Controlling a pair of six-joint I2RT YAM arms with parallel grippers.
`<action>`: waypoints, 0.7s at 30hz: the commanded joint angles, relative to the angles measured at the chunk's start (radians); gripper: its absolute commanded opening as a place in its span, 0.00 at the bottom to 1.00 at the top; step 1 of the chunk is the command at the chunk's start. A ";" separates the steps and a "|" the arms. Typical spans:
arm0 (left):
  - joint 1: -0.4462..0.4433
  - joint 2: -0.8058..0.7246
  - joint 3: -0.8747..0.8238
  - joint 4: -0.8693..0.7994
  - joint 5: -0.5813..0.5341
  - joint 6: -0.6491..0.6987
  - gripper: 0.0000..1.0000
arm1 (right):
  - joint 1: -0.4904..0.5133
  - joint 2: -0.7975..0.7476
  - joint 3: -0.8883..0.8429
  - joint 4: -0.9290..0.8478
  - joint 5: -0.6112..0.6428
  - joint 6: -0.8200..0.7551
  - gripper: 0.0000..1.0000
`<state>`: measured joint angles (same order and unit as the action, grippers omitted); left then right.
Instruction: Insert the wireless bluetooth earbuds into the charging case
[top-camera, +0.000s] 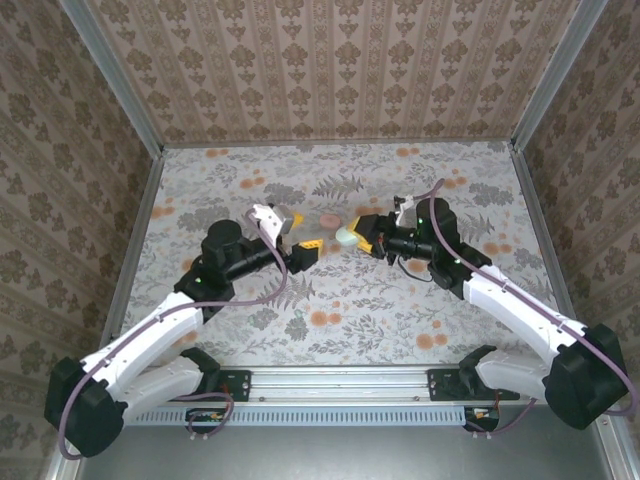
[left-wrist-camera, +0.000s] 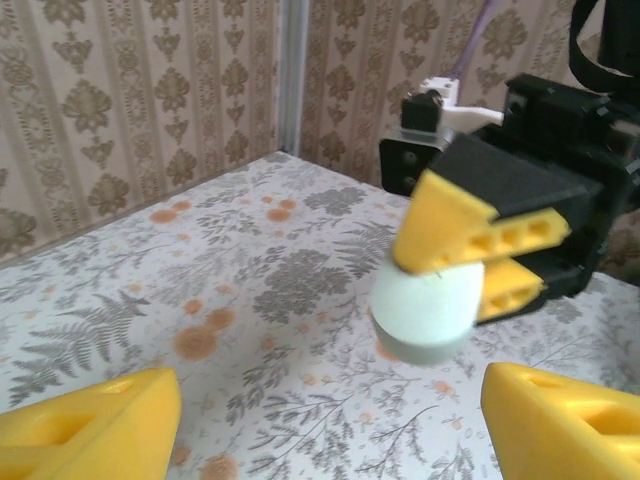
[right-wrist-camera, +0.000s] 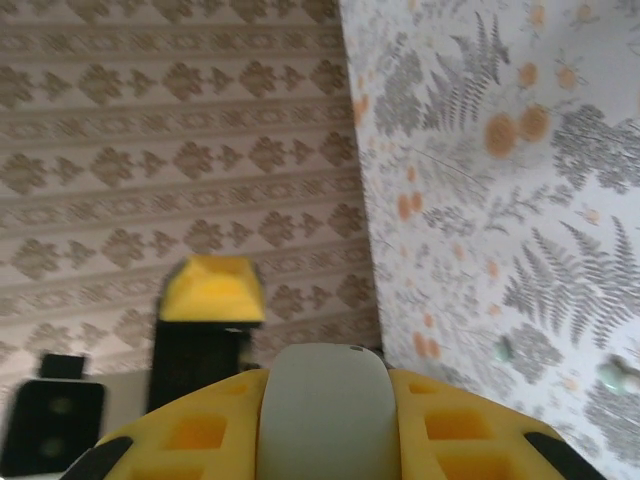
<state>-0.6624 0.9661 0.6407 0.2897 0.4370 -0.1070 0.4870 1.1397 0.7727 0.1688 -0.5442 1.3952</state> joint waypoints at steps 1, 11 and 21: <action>-0.024 0.048 0.006 0.170 0.088 -0.057 0.78 | 0.002 -0.038 -0.013 0.123 0.071 0.149 0.23; -0.092 0.257 0.086 0.365 0.170 -0.121 0.72 | 0.016 -0.088 -0.047 0.132 0.115 0.210 0.23; -0.093 0.328 0.119 0.432 0.193 -0.170 0.60 | 0.015 -0.108 -0.059 0.133 0.115 0.230 0.23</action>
<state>-0.7513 1.2839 0.7288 0.6605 0.5995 -0.2497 0.4953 1.0546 0.7242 0.2661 -0.4465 1.5837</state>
